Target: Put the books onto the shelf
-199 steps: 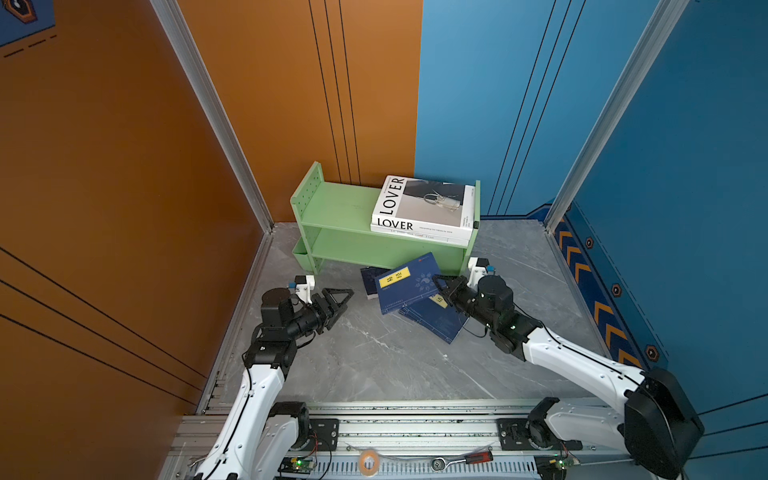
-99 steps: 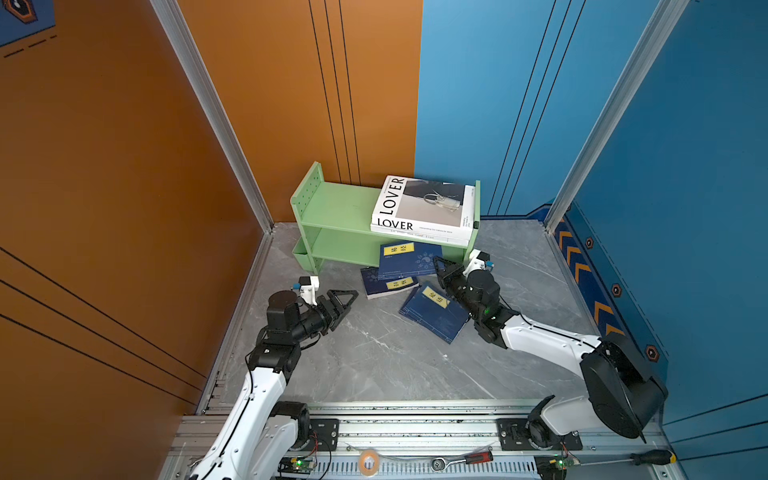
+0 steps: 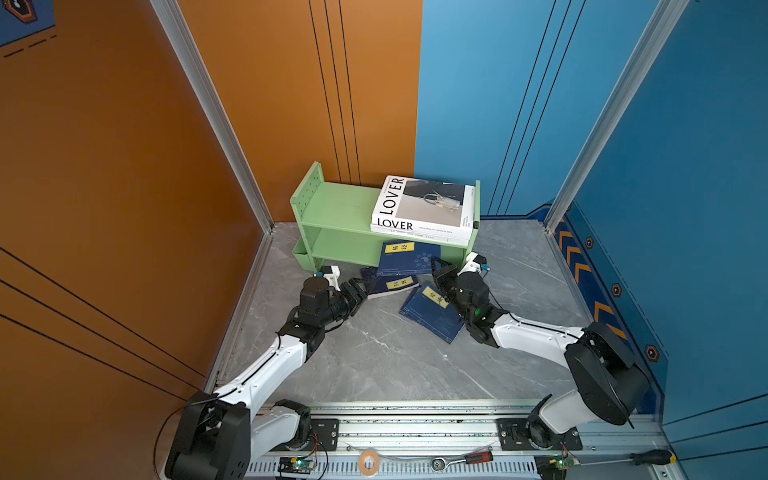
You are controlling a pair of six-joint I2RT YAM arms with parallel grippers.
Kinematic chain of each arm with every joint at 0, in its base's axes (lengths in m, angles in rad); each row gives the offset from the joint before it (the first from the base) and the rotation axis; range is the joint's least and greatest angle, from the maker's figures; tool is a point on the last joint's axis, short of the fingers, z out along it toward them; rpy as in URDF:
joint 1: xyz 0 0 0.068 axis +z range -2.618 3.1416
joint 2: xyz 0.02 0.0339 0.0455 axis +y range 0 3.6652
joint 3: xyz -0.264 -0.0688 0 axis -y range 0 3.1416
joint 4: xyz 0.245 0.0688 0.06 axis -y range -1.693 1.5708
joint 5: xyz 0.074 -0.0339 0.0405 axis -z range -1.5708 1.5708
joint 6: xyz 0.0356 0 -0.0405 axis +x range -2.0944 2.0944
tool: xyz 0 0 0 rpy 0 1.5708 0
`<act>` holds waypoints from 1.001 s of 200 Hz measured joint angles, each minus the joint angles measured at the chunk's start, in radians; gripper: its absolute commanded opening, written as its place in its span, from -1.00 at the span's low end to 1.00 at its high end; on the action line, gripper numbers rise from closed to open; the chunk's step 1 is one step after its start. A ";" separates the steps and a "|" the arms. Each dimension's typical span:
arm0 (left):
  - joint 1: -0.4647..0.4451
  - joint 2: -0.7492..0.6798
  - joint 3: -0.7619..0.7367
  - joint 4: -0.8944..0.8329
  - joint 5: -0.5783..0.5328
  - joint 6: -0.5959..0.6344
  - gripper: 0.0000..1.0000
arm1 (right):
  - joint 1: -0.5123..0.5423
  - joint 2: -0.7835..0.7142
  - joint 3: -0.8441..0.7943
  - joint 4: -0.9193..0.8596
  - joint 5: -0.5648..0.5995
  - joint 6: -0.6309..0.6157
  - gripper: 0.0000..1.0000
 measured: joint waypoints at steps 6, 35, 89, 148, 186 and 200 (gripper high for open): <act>0.000 0.016 0.000 0.027 -0.009 -0.008 0.28 | 0.000 0.000 0.000 0.001 -0.001 0.003 -0.84; -0.005 0.071 0.003 0.125 -0.035 -0.040 0.28 | -0.002 0.000 0.000 0.002 -0.005 0.014 -0.84; -0.025 0.156 0.043 0.244 -0.041 -0.098 0.12 | -0.006 0.011 0.009 0.008 -0.004 0.038 -0.85; -0.048 0.289 0.046 0.436 -0.031 -0.201 -0.39 | -0.008 0.025 0.009 0.033 0.003 0.051 -0.85; -0.066 0.312 0.047 0.519 -0.035 -0.231 -0.80 | -0.008 0.046 0.009 0.047 0.018 0.065 -0.83; -0.065 0.317 0.056 0.550 -0.036 -0.244 -0.93 | -0.010 0.059 0.009 0.046 0.023 0.077 -0.63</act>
